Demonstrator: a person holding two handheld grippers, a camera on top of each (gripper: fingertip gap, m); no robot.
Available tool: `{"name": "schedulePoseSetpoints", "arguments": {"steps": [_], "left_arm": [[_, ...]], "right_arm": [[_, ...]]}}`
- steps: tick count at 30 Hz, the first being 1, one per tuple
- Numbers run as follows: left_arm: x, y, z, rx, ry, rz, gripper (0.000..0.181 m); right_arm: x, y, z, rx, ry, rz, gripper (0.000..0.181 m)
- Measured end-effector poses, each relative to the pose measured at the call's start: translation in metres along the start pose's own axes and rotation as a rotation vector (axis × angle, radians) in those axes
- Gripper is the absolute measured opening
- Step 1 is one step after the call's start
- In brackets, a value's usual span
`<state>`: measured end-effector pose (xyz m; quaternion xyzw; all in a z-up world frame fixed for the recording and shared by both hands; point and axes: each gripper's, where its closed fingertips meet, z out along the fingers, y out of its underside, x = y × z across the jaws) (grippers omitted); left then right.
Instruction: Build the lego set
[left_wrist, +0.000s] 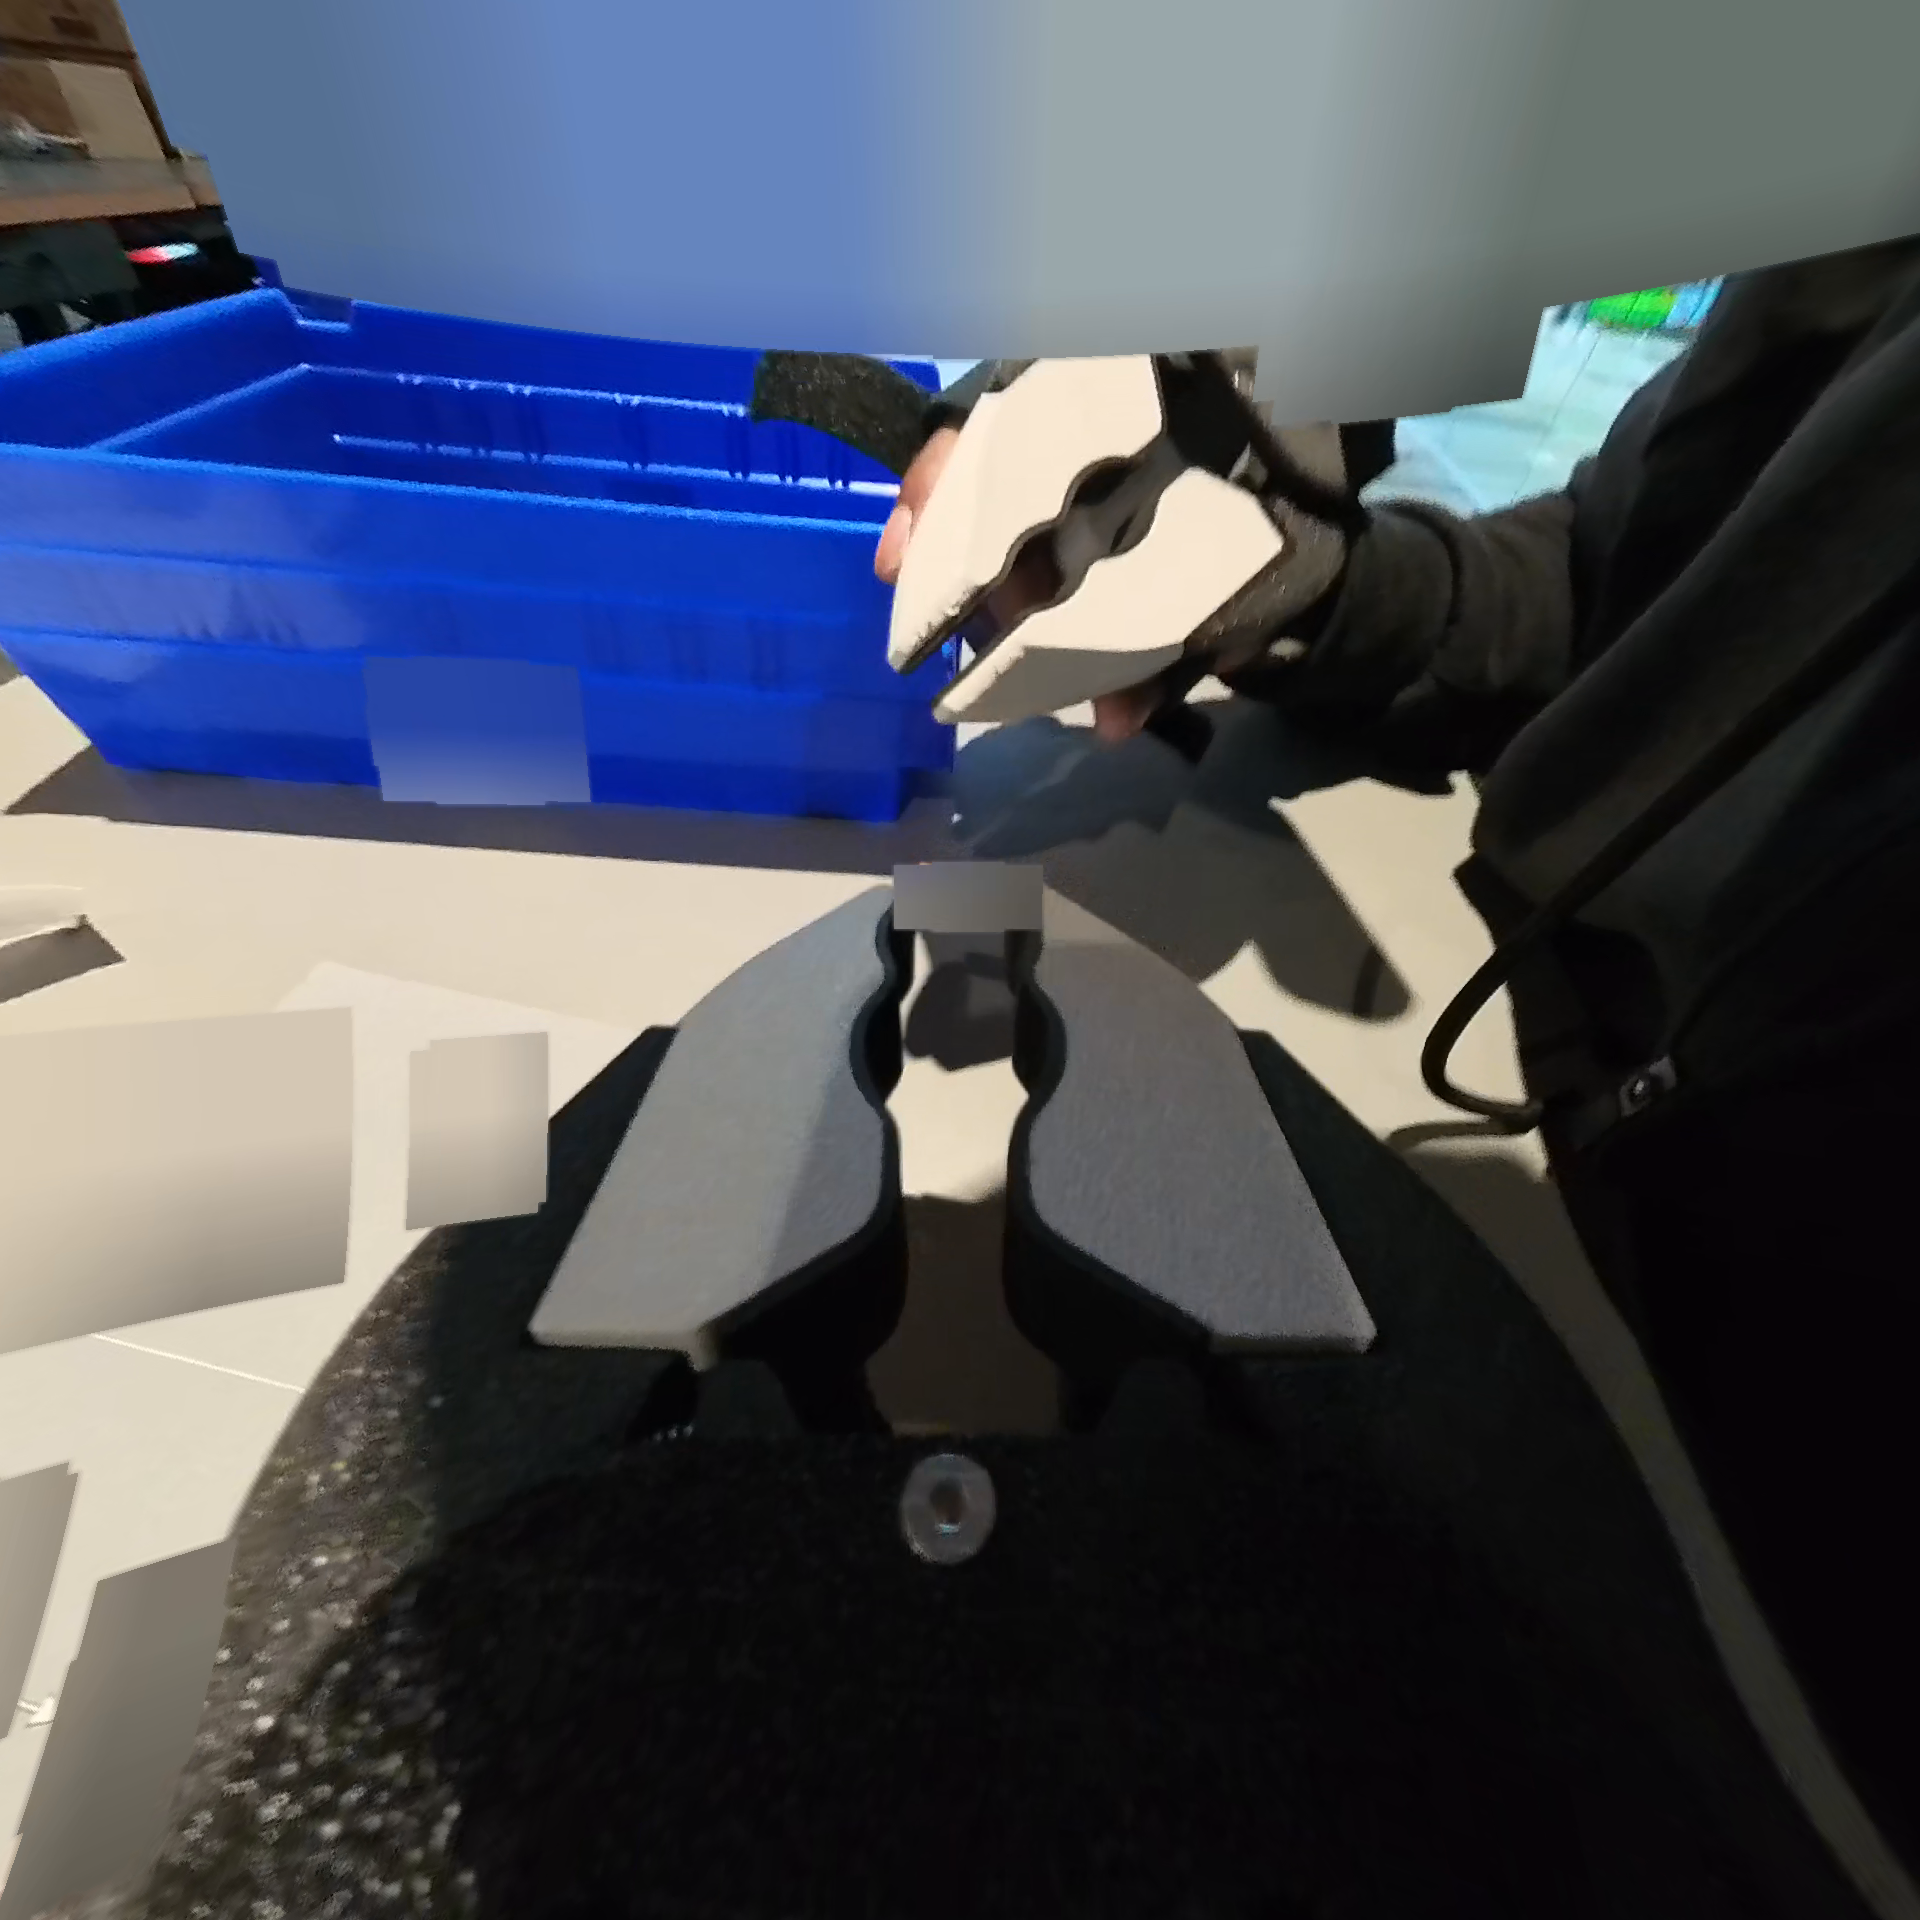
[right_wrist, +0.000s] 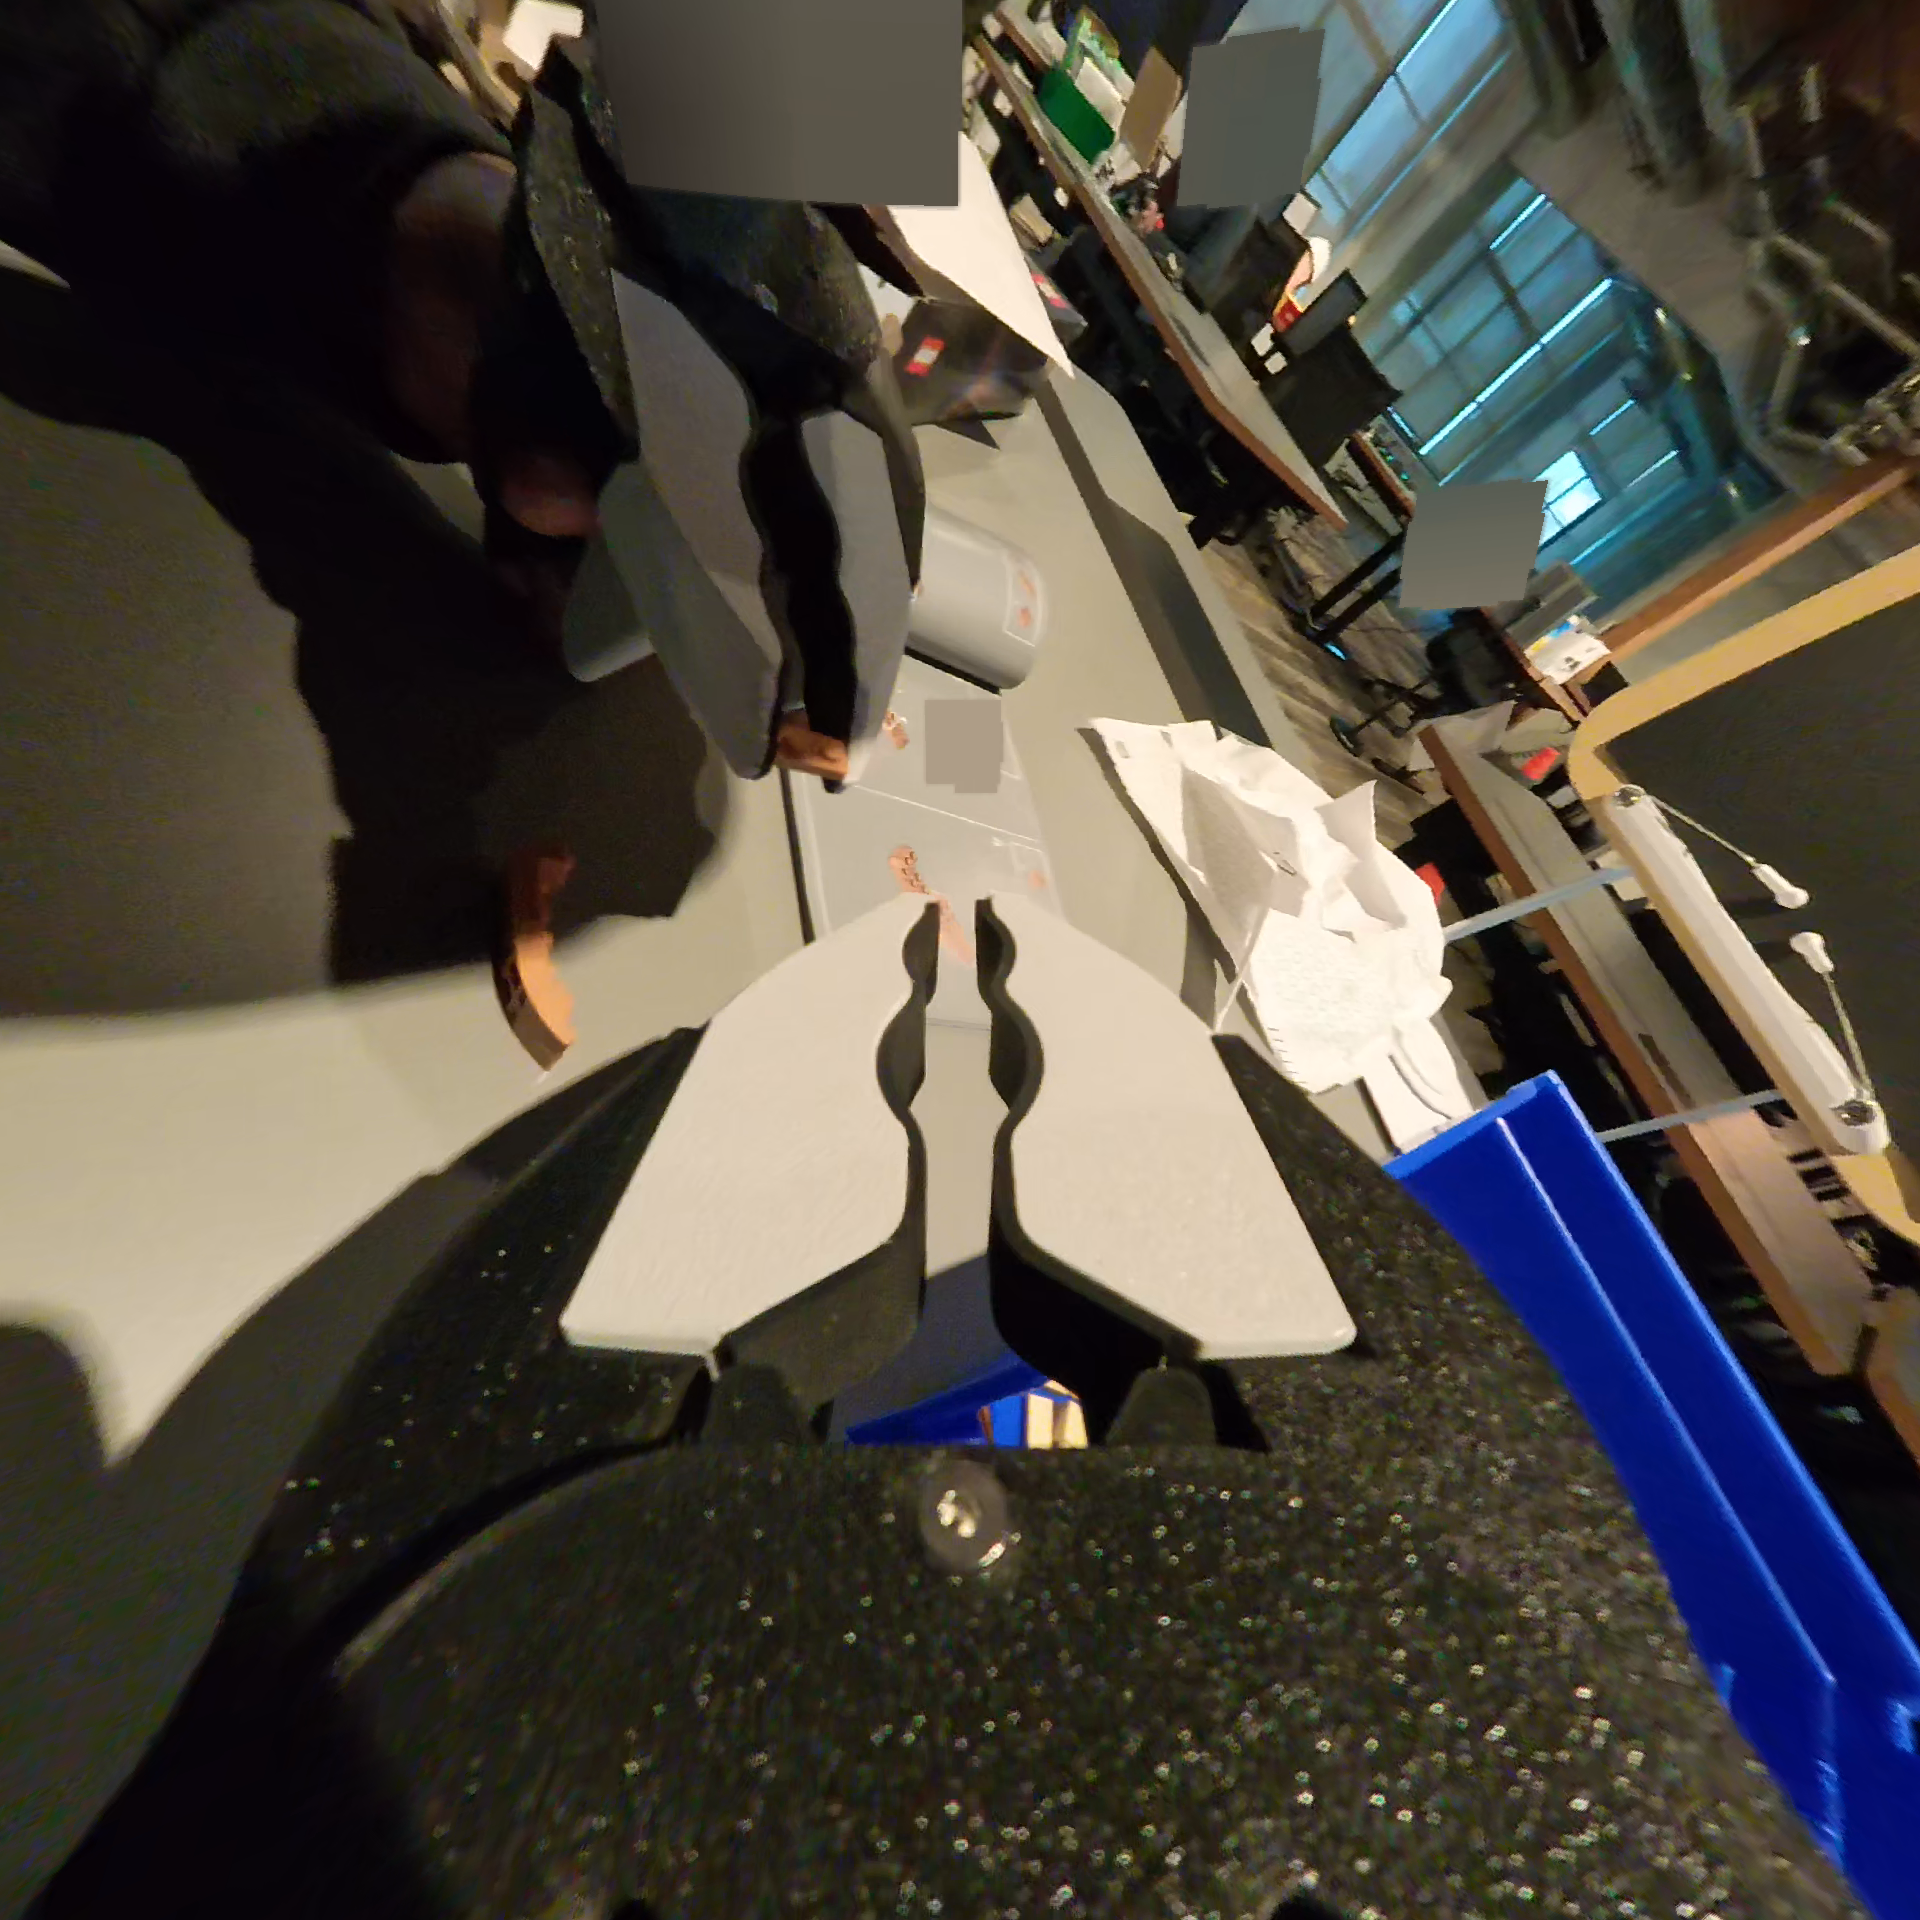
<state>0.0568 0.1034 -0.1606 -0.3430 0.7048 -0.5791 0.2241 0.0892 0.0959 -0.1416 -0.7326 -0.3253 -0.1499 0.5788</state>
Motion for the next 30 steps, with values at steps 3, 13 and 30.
{"name": "schedulePoseSetpoints", "arguments": {"steps": [3,13,30], "left_arm": [[-0.004,0.002,-0.001,-0.018,-0.019,0.018,0.016],[-0.018,0.003,-0.009,-0.045,-0.086,0.033,0.016],[-0.018,0.001,-0.009,-0.05,-0.108,0.062,0.015]], "right_arm": [[-0.008,-0.001,0.001,0.001,-0.039,-0.001,0.005],[-0.064,-0.002,0.014,-0.072,-0.244,0.026,0.006],[-0.085,0.021,0.022,-0.26,-0.219,-0.156,0.006]]}}
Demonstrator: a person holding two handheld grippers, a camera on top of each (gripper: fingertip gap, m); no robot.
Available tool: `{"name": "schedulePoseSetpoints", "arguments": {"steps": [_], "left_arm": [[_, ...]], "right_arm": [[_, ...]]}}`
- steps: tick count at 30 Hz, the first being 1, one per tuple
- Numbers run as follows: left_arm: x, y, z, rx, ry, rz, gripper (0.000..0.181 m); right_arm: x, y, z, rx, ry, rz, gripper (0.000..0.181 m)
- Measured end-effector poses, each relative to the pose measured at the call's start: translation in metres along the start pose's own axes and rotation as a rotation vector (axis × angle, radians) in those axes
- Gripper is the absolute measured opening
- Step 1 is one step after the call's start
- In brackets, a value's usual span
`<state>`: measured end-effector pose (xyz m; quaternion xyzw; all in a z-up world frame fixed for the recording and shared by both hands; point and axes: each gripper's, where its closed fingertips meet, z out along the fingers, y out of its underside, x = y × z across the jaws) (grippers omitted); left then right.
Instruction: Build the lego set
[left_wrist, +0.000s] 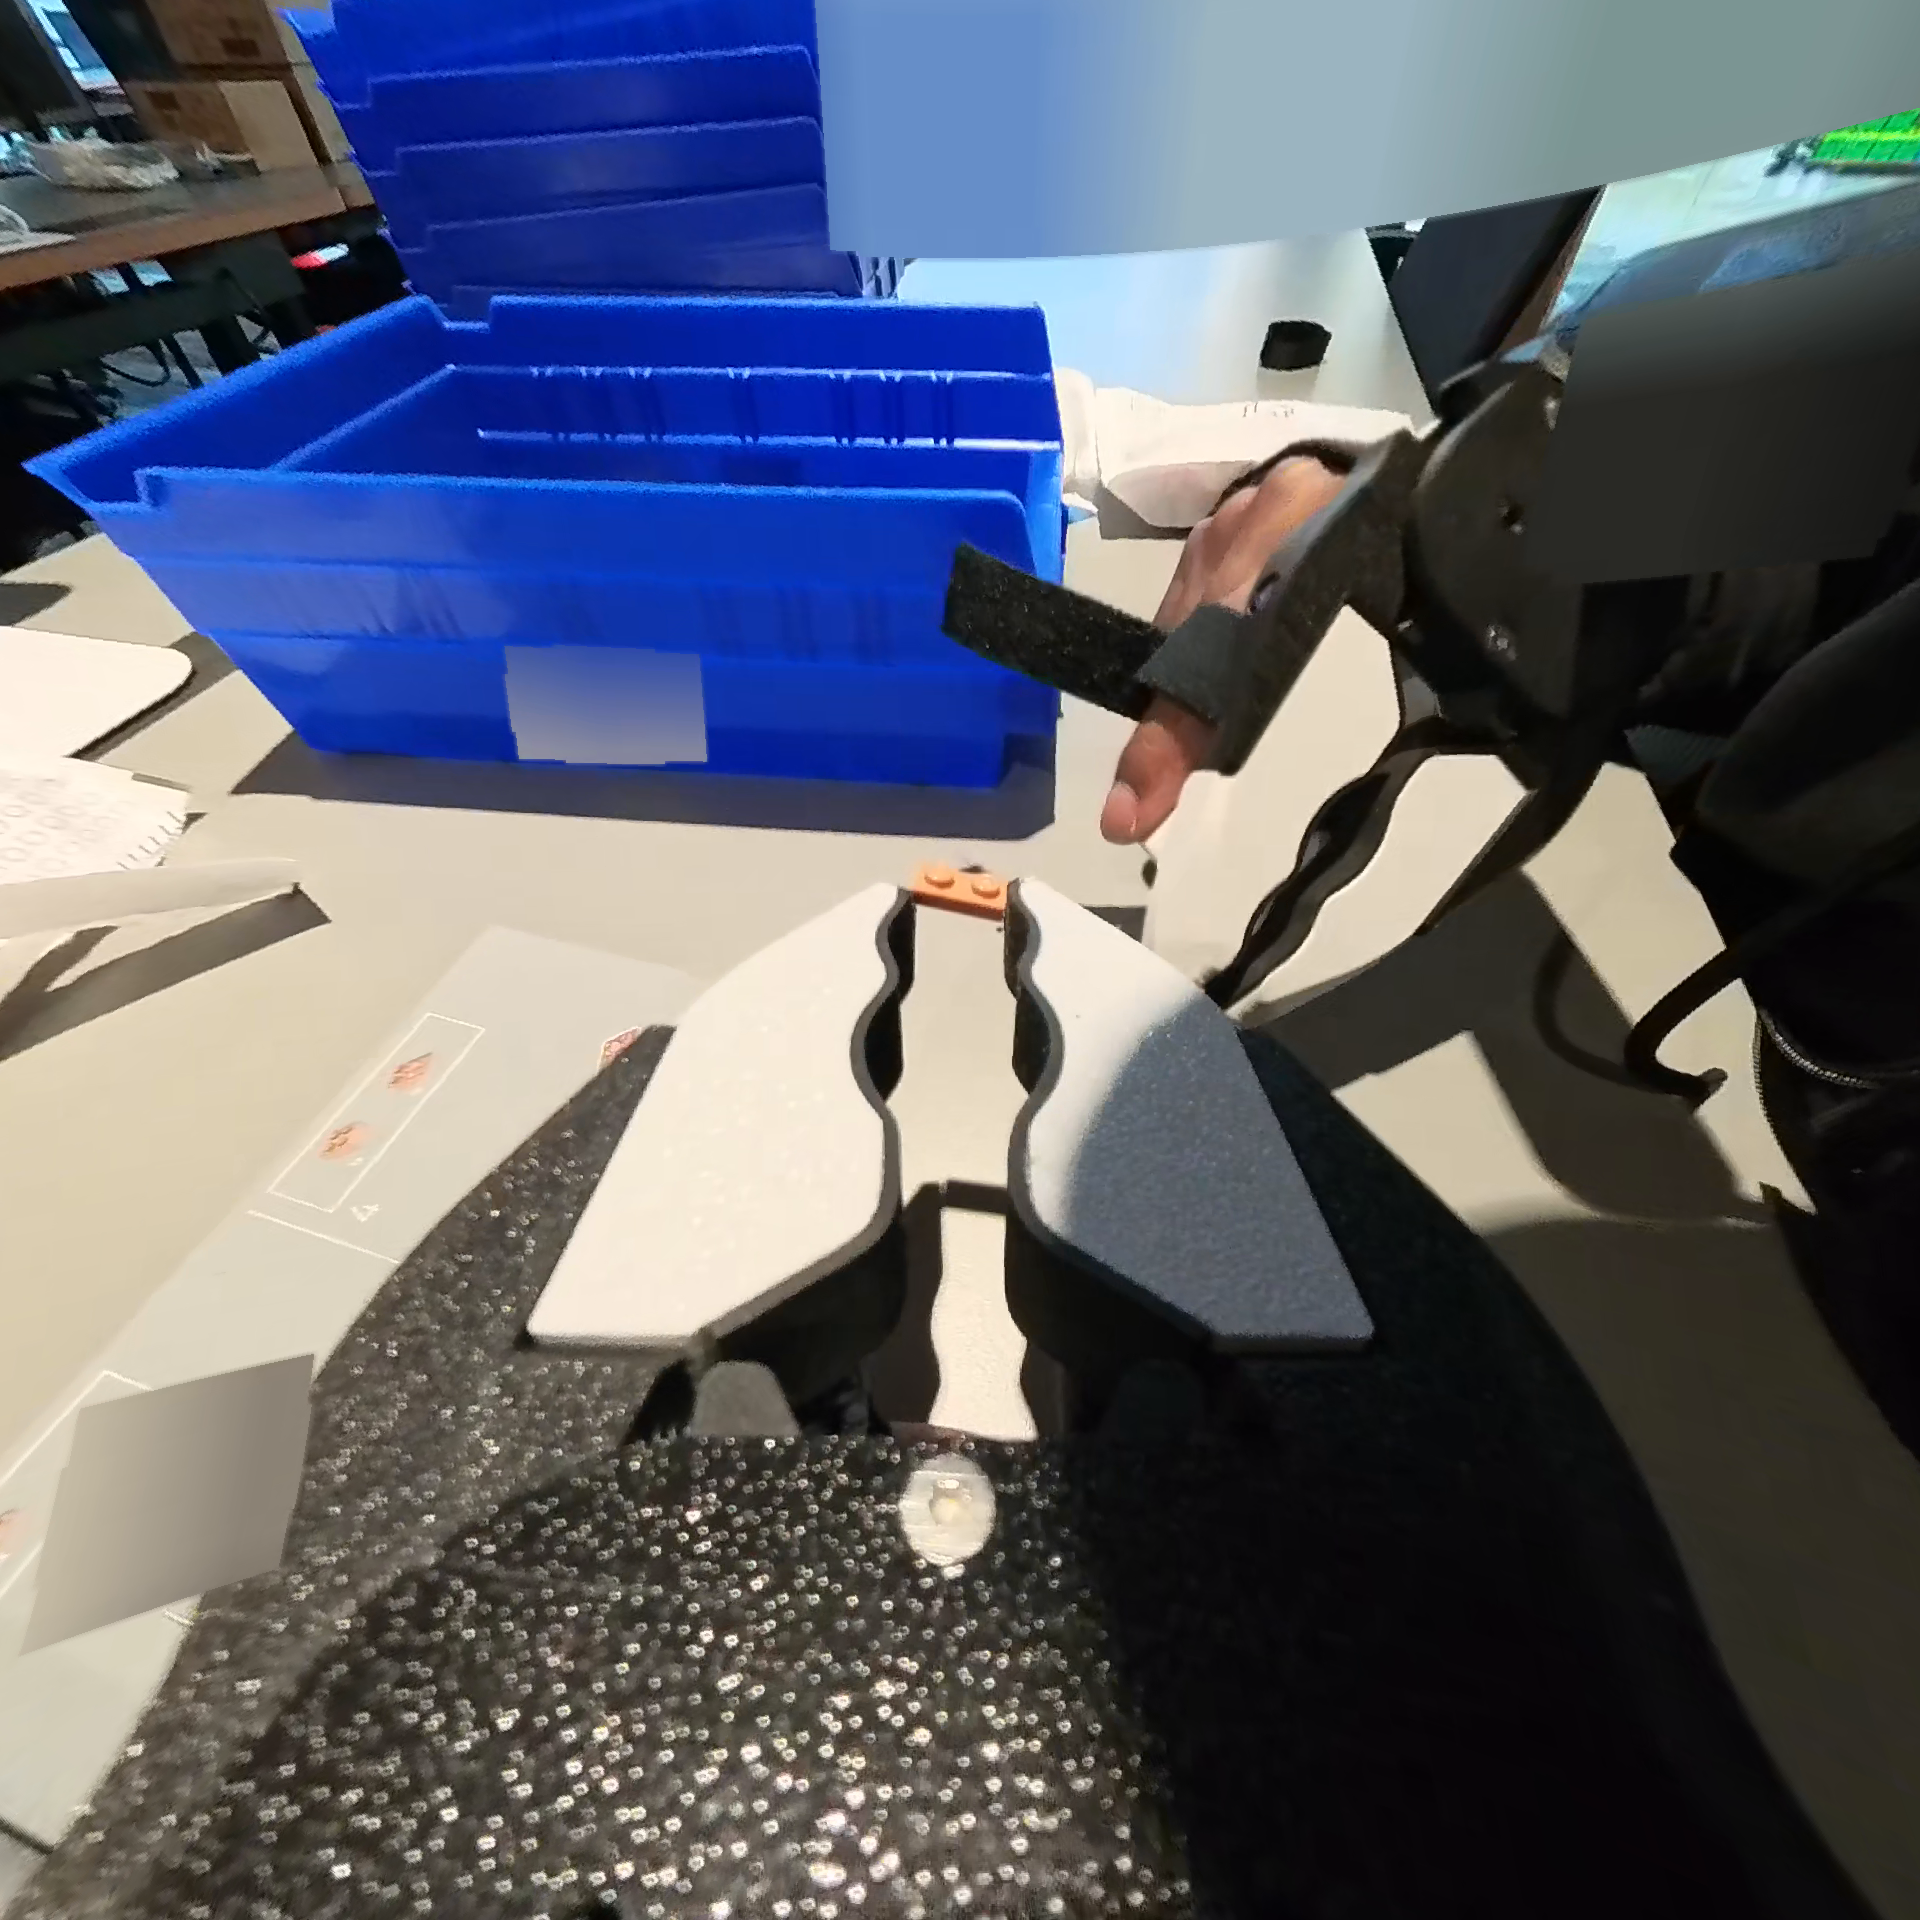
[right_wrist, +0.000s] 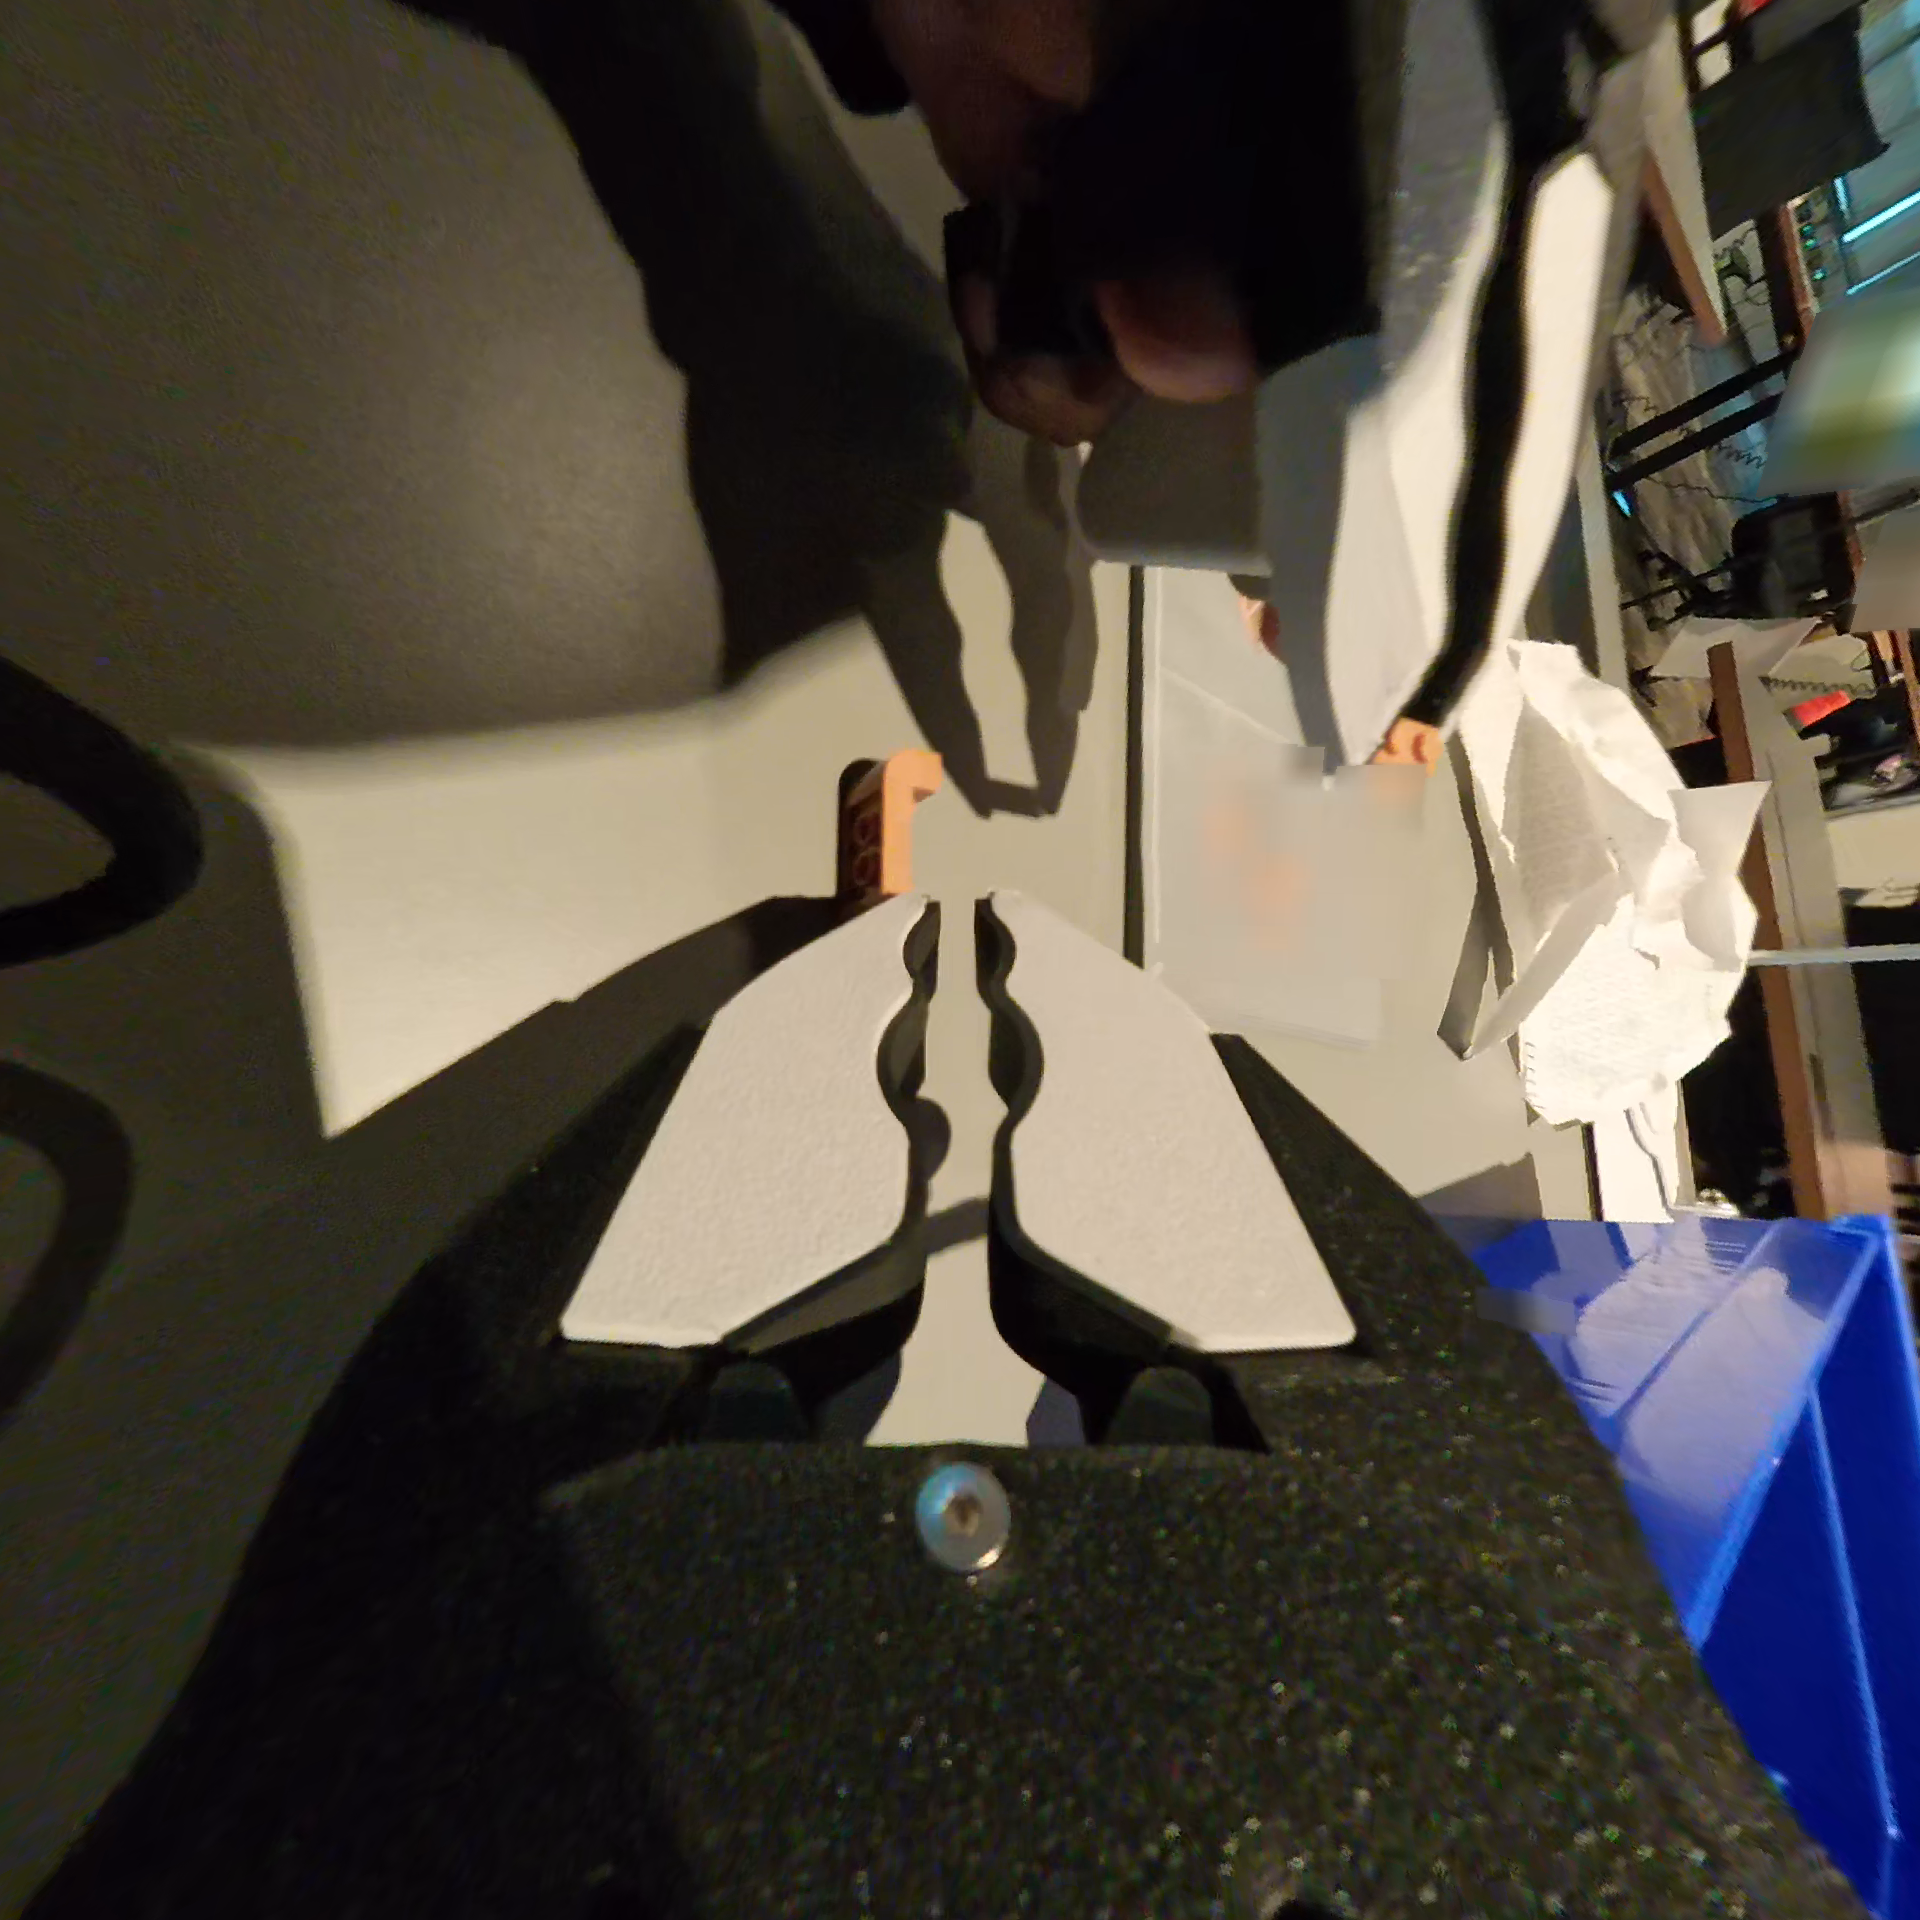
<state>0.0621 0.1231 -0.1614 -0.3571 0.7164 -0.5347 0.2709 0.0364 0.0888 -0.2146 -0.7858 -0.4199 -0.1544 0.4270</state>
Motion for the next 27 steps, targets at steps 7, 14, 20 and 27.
{"name": "schedulePoseSetpoints", "arguments": {"steps": [7,14,20,27], "left_arm": [[0.0,0.003,0.001,-0.008,0.007,-0.008,0.015],[0.001,0.002,0.001,-0.008,0.007,-0.004,0.015],[0.002,0.001,0.0,-0.008,0.008,0.005,0.015],[0.005,0.002,0.002,-0.015,0.019,0.008,0.015]], "right_arm": [[-0.01,0.002,0.003,-0.011,-0.04,-0.031,0.004],[-0.014,0.001,0.002,-0.003,-0.077,-0.011,0.005],[-0.012,-0.006,-0.003,0.028,-0.071,0.003,0.005],[-0.013,-0.006,-0.002,0.024,-0.072,0.007,0.005]]}}
